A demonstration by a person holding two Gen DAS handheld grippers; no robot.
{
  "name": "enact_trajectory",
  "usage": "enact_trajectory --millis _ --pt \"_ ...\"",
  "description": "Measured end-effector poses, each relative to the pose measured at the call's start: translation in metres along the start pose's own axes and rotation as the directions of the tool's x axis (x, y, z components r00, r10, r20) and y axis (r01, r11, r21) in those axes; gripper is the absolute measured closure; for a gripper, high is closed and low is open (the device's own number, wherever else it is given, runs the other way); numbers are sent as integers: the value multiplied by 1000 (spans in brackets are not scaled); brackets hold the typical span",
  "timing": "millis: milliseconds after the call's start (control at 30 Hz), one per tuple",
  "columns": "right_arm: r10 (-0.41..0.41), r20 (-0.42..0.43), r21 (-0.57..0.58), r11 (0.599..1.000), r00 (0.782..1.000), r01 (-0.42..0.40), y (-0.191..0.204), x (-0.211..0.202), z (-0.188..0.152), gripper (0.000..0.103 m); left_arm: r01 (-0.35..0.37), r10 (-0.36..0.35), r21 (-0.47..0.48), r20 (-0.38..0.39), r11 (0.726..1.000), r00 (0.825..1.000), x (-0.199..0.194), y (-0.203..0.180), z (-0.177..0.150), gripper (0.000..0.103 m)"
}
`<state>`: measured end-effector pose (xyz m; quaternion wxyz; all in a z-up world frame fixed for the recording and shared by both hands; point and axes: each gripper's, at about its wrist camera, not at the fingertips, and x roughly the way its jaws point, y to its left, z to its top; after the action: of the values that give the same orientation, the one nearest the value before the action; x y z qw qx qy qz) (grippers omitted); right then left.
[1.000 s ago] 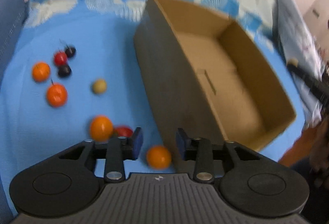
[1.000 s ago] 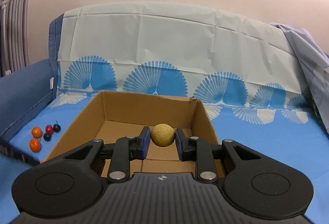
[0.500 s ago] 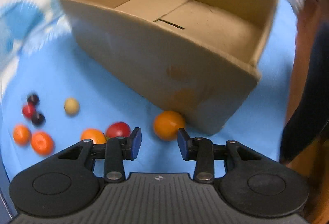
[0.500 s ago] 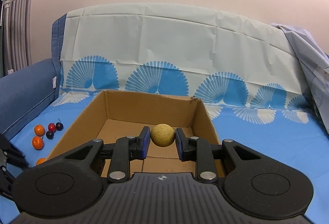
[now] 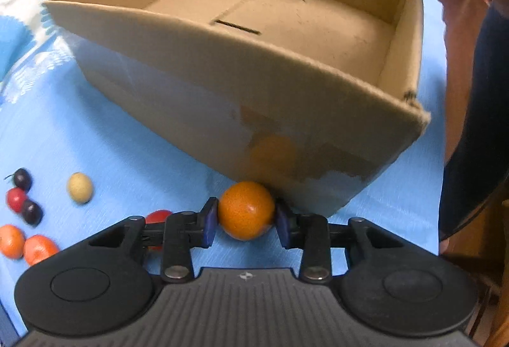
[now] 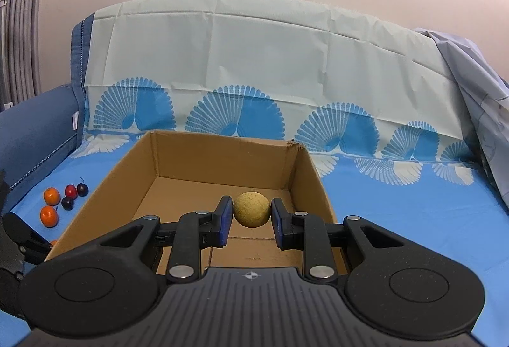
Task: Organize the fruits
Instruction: 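Lift both held fruits and carry them over the cardboard box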
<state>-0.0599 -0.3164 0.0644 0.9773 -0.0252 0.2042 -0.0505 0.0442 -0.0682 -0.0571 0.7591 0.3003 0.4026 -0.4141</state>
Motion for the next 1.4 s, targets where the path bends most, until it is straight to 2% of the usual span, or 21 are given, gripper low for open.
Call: enact_trajectory --millis 133,200,267,333,400,467,533,600,700,733,800,933,1033,1400 --pt "-5 -14 30 1000 1000 6 -3 3 2 75 -55 70 -149 102 987 992 -33 13 0 62" --pt "-7 -21 44 999 1000 8 -4 5 1 75 -94 138 -236 179 967 974 -54 18 2 62" --pt "-9 -32 53 999 999 11 -6 7 1 75 -141 228 -319 252 937 941 -75 17 7 62" --pt "-12 -43 60 998 999 15 -7 9 0 75 -184 319 -401 302 897 898 -90 9 15 62" --pt "-14 -51 56 998 999 16 -7 11 -1 75 -195 377 -457 351 868 857 -103 -4 18 62" --pt "-15 -56 44 999 998 17 -6 13 -2 75 -185 397 -474 399 861 827 -108 -21 25 62" --pt "-21 -63 35 999 998 23 -6 15 -4 75 -172 396 -457 456 873 797 -107 -39 36 62" --pt "-26 -67 30 999 997 28 -7 16 -4 75 -151 379 -438 497 886 780 -104 -54 43 62" --pt "-40 -71 20 999 997 41 -9 18 -7 75 -122 342 -414 514 902 787 -95 -63 52 62" --pt "-44 -72 16 999 996 45 -10 18 -7 75 -128 339 -395 526 910 780 -92 -67 54 62" --pt "-50 -76 7 999 996 51 -11 18 -8 75 -122 310 -360 529 925 790 -85 -74 58 62" --pt "-60 -84 -8 998 995 60 -12 19 -10 76 -100 271 -330 524 938 807 -71 -78 61 62" --pt "-62 -83 -10 998 995 61 -11 19 -10 76 -104 270 -330 509 938 817 -62 -77 63 62" --pt "-64 -100 -41 997 993 60 -4 25 -11 75 -95 260 -338 488 936 833 -52 -72 68 62"
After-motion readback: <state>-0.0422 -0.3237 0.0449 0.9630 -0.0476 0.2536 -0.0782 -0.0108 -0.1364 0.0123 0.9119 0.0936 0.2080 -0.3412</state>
